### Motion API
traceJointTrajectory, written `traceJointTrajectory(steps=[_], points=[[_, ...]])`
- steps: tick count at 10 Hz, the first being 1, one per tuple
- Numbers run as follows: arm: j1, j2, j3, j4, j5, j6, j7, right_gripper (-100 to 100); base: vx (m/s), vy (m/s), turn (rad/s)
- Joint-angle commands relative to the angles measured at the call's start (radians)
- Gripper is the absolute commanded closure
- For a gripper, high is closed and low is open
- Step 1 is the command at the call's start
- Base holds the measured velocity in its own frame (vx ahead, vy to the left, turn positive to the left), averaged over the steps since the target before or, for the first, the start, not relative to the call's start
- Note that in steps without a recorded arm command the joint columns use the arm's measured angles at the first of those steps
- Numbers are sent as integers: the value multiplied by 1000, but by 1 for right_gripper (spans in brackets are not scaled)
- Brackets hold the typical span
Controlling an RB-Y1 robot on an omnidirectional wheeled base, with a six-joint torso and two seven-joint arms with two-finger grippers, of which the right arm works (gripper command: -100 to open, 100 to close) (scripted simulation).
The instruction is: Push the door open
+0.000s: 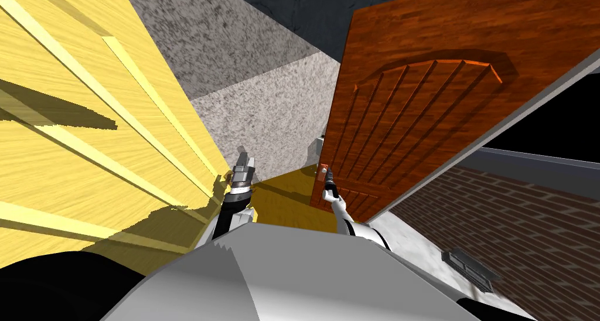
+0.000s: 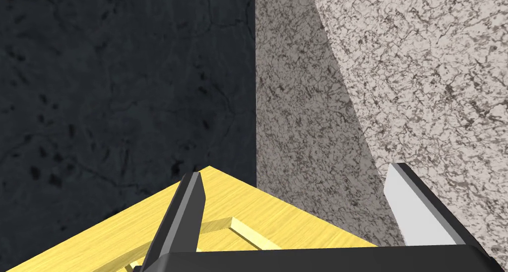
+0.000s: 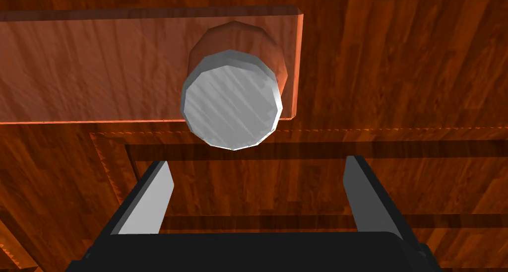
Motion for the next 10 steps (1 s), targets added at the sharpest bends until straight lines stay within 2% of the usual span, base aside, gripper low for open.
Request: traceJointTrajectory(steps=[1,2,3,4,9,10], points=[[4,23,-2,-5,-1,-1,-1,-100,228,32,36],[5,42,-3,-5,-1,-3,-1,-100,187,-9,29],[8,34,-2,-17,0,3,2,-100,77,-6,10],[8,34,-2,-17,0,3,2,100,0,0,0],[8,34,-2,-17,0,3,2,100,-17,1,2],[11,12,-18,-16,-6,7,8,100,87,45,-4]])
